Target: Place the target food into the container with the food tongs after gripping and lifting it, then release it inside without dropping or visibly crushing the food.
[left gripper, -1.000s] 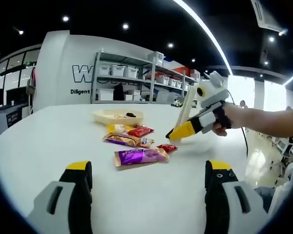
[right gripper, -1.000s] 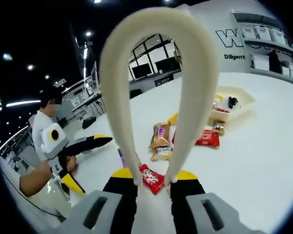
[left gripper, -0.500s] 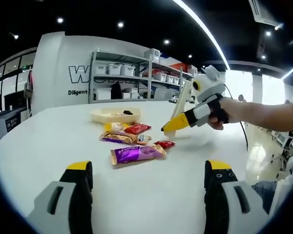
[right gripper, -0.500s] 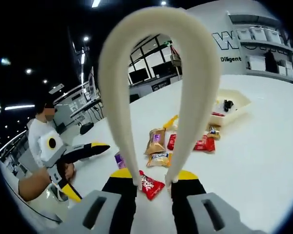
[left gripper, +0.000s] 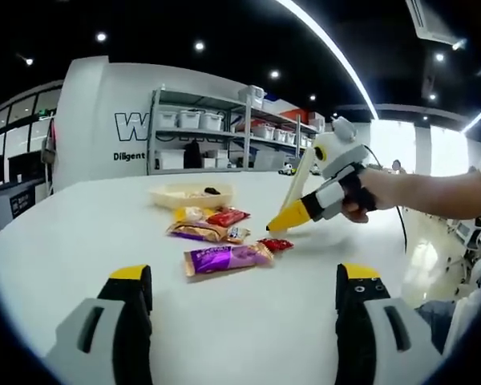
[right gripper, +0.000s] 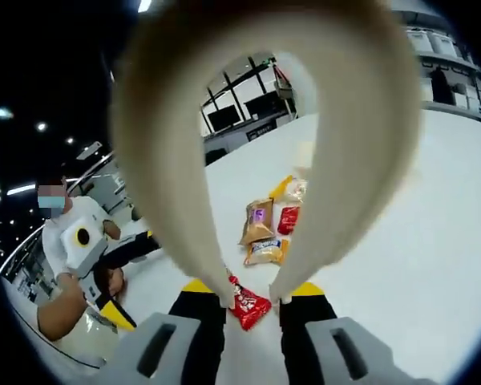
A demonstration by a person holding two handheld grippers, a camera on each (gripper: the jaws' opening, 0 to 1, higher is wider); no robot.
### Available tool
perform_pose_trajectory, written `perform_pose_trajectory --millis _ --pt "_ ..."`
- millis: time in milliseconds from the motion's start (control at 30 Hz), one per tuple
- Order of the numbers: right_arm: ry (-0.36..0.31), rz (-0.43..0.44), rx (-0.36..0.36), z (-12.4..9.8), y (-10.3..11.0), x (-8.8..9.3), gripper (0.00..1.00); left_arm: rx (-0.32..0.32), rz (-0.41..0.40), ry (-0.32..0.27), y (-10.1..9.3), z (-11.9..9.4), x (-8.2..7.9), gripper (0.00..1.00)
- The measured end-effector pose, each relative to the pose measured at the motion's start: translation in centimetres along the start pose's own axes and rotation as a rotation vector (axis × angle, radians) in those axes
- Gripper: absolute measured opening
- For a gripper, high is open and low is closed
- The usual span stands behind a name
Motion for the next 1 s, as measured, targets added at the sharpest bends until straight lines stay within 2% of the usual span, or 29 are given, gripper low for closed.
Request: perform_pose_trajectory --millis 133,233,300,400,600,667,800,1000 --pt "0.004 0.004 0.010 -0.4 0.3 0.4 0.20 -0.001 -0.005 -0.002 0.0 0.0 0.0 0.94" --pt "-0.012 -0.009 -0.011 -0.7 0.8 0.2 0.20 0.001 -0.007 -0.002 -0.1 0.0 0.0 0.94" --pt "-0.024 -0.041 -0.012 -0.8 1.0 -0.2 0.20 0.001 -0.006 -0.003 -0.1 0.0 0.0 0.94" --pt "-0.003 -0.090 -0.050 -0.5 1.1 -0.4 0.21 0.000 -0.008 -0.003 -0.1 0.0 0.0 0.94" --pt "0.055 -0.165 -0.008 0.1 1.1 0.9 0.22 -0.003 -0.006 -0.005 0.0 0.0 0.0 0.94" --pt "0.052 -0.168 -0.005 0.1 1.2 1.0 0.22 -0.003 -0.001 -0.004 0.0 0.0 0.0 0.94" --pt "0.044 -0.196 0.016 0.2 1.0 0.7 0.23 -0.005 -0.012 -0.015 0.1 -0.1 -0.1 0.94" --pt "0.059 -0.180 0.031 0.4 1.0 0.6 0.21 -0.019 -0.023 -0.041 0.2 -0.3 -0.4 0.94"
Point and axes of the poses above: the point that each gripper's makers call its tool centre point, and the gripper's own axes: z roughly forward along the fingers, y roughly to its left, x roughly out of its underside, the point moved 8 cm from there along -z, roughly backward along the fingers, and after that the axes turned 14 degrees about z, right-handed, at the moved point
